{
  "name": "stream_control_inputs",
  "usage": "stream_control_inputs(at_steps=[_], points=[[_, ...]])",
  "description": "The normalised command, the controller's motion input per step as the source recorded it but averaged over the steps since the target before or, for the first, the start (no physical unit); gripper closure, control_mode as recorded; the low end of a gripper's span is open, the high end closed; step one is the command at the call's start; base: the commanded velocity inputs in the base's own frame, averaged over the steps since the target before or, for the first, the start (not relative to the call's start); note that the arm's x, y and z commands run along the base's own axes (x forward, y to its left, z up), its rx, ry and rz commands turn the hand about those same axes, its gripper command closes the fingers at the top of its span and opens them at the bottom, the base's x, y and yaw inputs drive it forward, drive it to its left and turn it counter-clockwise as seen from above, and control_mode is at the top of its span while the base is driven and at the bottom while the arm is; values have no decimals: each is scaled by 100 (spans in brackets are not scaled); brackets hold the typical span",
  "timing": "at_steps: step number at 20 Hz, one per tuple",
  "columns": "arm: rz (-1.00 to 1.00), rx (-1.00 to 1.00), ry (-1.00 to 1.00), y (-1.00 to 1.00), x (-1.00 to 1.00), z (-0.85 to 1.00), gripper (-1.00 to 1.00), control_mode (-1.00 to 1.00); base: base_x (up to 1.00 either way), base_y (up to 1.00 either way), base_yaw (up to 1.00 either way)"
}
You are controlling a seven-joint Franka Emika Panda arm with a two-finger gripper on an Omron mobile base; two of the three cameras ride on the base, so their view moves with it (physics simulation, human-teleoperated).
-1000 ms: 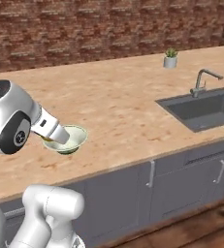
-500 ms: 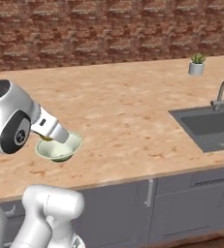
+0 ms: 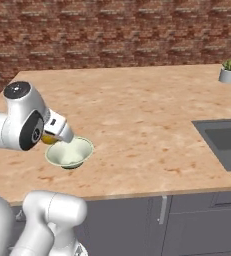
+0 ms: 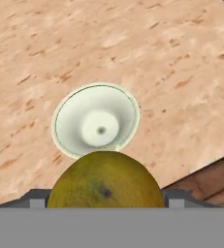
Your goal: Take the mango, orange, and kiwi from the freezer and place them in the bowl on the counter.
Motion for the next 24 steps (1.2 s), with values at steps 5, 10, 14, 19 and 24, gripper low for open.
stream_control_inputs(at_steps=[5,10,14,19,24], points=[[29,0,35,63,100,-68,100,-100,0,0,0],[3,-15,42,35,100,-62,100,-100,0,0,0],[0,-17,25,7,97,-74,100,-100,0,0,0],[0,-13,0,0,69,-56,100,-100,0,0,0],[0,-1,-3,0,35,-53,100,-100,0,0,0]])
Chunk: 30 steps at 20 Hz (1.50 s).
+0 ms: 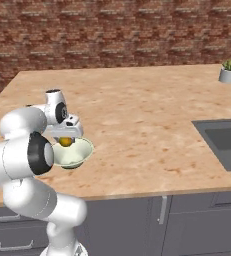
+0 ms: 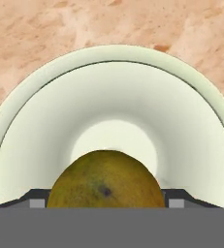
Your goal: Take the mango, orange, and kiwi from the freezer and place them in the bowl on the counter.
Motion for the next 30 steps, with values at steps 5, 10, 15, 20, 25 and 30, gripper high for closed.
stream_control_inputs(at_steps=[5,10,15,20,25,30], points=[[0,0,0,0,10,-40,100,-100,0,0,0],[0,0,-2,0,13,-33,100,-100,0,0,0],[0,0,-4,-2,11,-28,100,-100,0,0,0],[0,0,-5,-6,7,-21,-100,-100,0,0,0],[0,0,0,-1,-3,0,-100,-100,0,0,0],[0,0,-12,-2,-36,55,-100,-100,0,0,0]])
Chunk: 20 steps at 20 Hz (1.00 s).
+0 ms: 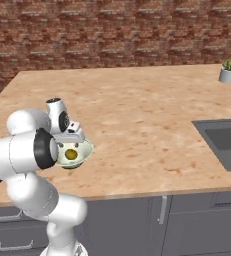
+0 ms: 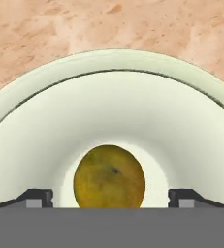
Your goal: Take the mango, orange, and kiwi from the freezer and place them in the bowl on the counter.
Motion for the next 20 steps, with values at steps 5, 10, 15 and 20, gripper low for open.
stream_control_inputs(at_steps=[5,10,15,20], points=[[0,0,-13,-3,-36,84,-100,-100,0,0,0],[0,7,-12,-13,-72,98,-100,-100,0,0,0],[0,18,-5,-35,-100,85,-100,-100,0,0,0],[0,6,-13,-19,-100,34,-100,-100,0,0,0]])
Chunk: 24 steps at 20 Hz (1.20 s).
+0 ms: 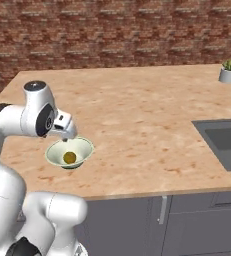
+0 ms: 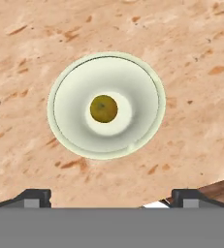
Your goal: Take the mango, orange, and kiwi from the freezer and place them in the bowl on the counter.
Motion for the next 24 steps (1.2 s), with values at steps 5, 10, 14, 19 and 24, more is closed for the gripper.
stream_control_inputs(at_steps=[5,10,14,19,24], points=[[-1,0,-7,-1,-57,0,-100,-100,0,0,0],[0,0,3,0,-60,-25,-100,100,-40,3,1],[0,0,0,0,0,0,-100,100,-100,52,41],[0,0,0,0,0,0,-100,100,-61,100,48],[0,0,0,0,0,0,-100,100,-9,100,34]])
